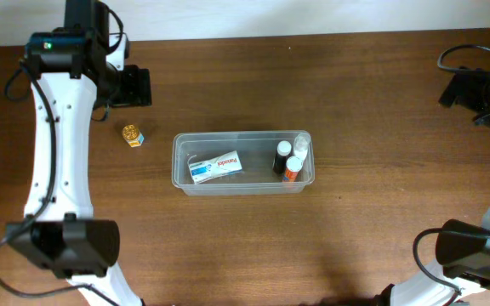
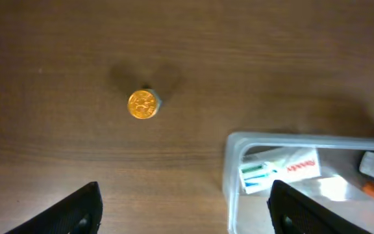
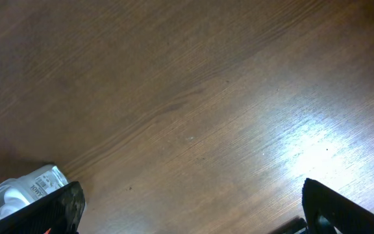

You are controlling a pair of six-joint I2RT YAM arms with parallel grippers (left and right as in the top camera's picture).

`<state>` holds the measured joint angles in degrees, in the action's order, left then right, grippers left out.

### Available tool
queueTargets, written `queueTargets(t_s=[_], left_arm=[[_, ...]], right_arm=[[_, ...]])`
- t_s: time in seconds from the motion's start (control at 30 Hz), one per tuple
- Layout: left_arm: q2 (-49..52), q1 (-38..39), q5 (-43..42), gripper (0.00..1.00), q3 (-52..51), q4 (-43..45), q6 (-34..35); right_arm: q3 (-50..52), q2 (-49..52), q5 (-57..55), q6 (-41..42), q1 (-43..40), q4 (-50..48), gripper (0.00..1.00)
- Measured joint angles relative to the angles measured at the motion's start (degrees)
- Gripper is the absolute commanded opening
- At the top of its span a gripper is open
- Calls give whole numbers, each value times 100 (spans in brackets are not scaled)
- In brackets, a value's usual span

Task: Pack container
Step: 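Move the left gripper to the small gold-lidded jar and grasp it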

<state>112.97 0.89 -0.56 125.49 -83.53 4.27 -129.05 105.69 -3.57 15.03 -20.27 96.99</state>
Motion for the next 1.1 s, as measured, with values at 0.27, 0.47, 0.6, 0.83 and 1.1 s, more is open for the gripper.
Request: queueTargets(t_s=[0.27, 0.47, 0.6, 0.83, 1.1], left_arm=[[1287, -352, -33, 85, -2, 11, 7], [2006, -476, -50, 87, -2, 94, -127], [2304, -474, -50, 92, -2, 313, -348], [2688, -472, -50, 93, -2, 455, -787], [2826, -555, -50, 85, -2, 398, -1036]], right_arm=[[0, 0, 0, 0, 0, 0, 98], [0, 0, 0, 0, 0, -2, 98], [0, 0, 0, 2, 0, 0, 98], [0, 0, 0, 0, 0, 0, 98], [0, 0, 0, -2, 0, 0, 98]])
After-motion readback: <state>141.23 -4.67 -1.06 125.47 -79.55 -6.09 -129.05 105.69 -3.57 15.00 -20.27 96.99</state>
